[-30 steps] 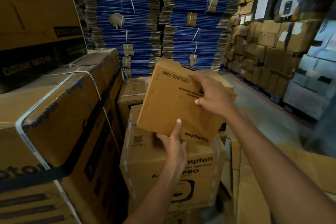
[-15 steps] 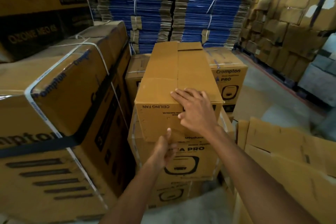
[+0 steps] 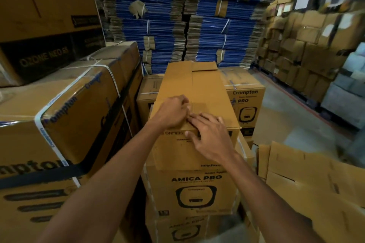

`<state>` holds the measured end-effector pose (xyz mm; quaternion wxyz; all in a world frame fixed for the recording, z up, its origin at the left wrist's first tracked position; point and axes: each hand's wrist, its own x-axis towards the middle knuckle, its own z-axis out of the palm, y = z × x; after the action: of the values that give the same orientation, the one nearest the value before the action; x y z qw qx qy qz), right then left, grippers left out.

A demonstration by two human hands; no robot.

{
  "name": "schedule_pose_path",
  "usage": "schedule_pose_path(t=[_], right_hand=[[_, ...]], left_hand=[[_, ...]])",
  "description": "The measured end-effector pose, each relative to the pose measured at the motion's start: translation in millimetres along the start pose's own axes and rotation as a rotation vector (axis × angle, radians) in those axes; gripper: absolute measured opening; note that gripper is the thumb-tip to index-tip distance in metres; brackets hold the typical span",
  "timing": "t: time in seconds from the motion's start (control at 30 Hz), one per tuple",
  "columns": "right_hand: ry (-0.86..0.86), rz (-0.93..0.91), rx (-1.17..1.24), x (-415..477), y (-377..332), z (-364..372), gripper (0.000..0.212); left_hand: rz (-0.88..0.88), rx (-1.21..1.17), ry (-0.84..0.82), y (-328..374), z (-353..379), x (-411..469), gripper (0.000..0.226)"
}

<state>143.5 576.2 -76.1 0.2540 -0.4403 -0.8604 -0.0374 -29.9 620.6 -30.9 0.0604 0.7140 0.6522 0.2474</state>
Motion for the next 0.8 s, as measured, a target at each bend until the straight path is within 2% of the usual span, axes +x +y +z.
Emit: schedule_pose_path(t=[0.07,0.13,0.27,0.37,0.53,0.67,0.8], right_hand=[[-0.016,0.065,0.107,4.9,0.3,-5.4,0.052],[-0.030,0.133,0.157,13.9,0.1,-11.4,0.044],[-0.119,0.229,0.057,39.7,-5.5,-19.9,0.034],[-0.208,0.280,0.058,56.2,-11.1,-23.8,0.024],[-0.309,0.340,0.014,74.2,-8.6,-25.7,0.032],[-0.342,0.359,-0.010,82.5,-14.4,-26.1,0.041],[-0.309,0.417,-0.083,92.9,-21.5,-23.0,0.031]], left_hand=[[0.051,0.077,-0.048,-6.6,10.4,9.0,0.031],[0.083,0.097,-0.015,-7.6,18.7,13.0,0.032],[0.128,0.194,-0.026,-16.8,26.2,14.3,0.038],[0.133,0.176,-0.027,-25.1,25.3,11.5,0.039],[0.108,0.165,-0.026,-22.3,27.0,11.5,0.036],[0.120,0.150,-0.043,-23.0,23.8,11.1,0.056],[0.131,0.163,-0.053,-27.7,24.6,12.0,0.050]])
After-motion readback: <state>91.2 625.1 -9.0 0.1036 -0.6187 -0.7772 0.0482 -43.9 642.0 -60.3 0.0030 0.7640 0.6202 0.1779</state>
